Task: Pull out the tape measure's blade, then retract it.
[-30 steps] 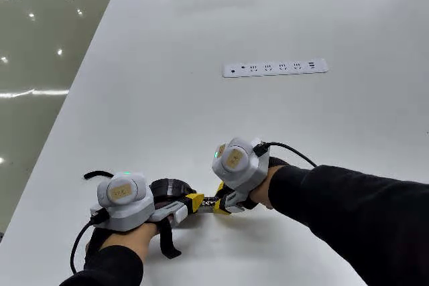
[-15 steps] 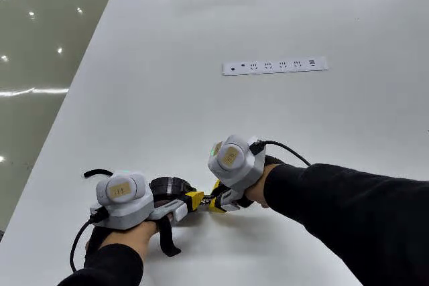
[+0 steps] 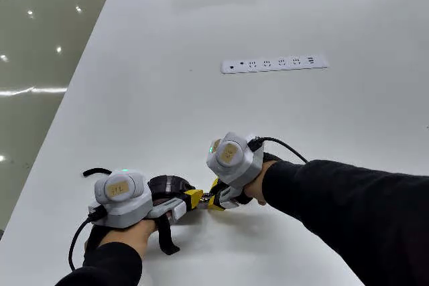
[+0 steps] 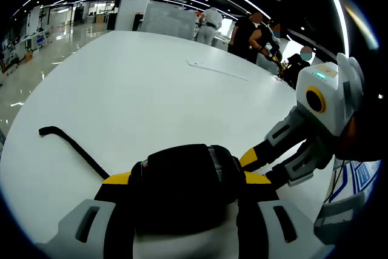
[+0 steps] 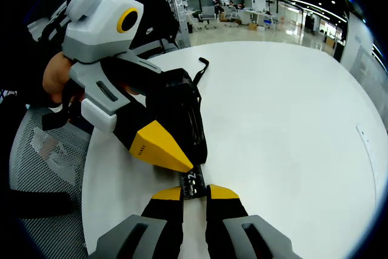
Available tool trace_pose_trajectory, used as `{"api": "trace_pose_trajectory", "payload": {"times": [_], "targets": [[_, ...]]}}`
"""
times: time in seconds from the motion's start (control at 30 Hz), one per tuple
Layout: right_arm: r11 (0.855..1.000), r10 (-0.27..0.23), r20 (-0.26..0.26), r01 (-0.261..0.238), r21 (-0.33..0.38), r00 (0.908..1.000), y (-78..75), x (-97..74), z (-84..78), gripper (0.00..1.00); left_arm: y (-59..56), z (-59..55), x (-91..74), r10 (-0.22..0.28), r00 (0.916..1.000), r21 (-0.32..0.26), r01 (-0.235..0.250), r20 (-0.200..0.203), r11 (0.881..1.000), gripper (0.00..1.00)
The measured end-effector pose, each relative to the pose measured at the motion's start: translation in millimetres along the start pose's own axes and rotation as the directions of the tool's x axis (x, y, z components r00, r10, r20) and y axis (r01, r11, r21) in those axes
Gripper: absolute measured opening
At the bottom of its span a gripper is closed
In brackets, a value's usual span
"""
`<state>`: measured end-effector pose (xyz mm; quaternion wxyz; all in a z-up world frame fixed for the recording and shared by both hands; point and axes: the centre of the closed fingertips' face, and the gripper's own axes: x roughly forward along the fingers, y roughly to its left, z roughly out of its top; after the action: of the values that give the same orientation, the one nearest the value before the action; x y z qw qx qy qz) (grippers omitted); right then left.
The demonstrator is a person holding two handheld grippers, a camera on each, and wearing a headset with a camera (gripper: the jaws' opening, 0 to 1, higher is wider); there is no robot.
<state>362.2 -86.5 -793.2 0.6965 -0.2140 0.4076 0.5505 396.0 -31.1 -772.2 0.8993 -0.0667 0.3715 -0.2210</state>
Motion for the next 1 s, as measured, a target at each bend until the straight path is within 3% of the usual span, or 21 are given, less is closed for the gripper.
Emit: {"api": "trace_pose_trajectory", "payload": {"times": [1.0], "targets": [[0.999,0.016,-0.004,-0.017,-0.045,0.9999,0.5,6.6,8.5,0.09,0.6,-0.3,0.3,0.001,1.0000,-0.001,-0.001,0.005,1.000,0.63]]}}
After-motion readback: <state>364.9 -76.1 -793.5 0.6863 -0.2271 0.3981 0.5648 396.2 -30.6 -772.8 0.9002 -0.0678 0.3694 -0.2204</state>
